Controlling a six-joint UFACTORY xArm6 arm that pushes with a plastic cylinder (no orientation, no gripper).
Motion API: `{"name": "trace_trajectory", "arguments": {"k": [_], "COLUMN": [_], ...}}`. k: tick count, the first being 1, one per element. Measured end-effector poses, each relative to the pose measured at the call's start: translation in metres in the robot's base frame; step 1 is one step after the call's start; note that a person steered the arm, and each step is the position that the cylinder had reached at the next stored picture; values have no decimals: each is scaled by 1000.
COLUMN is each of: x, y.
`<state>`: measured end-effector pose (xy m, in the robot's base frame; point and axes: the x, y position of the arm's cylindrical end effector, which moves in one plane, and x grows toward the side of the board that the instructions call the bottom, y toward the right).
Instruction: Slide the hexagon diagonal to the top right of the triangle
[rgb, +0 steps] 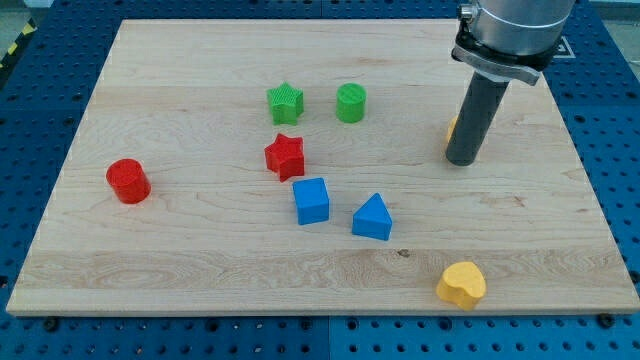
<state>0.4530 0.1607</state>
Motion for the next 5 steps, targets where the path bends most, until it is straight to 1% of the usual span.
{"name": "trace_trajectory", "arguments": {"k": [2, 4, 5], "x": [6, 5, -9], "y": [26, 26, 26]}}
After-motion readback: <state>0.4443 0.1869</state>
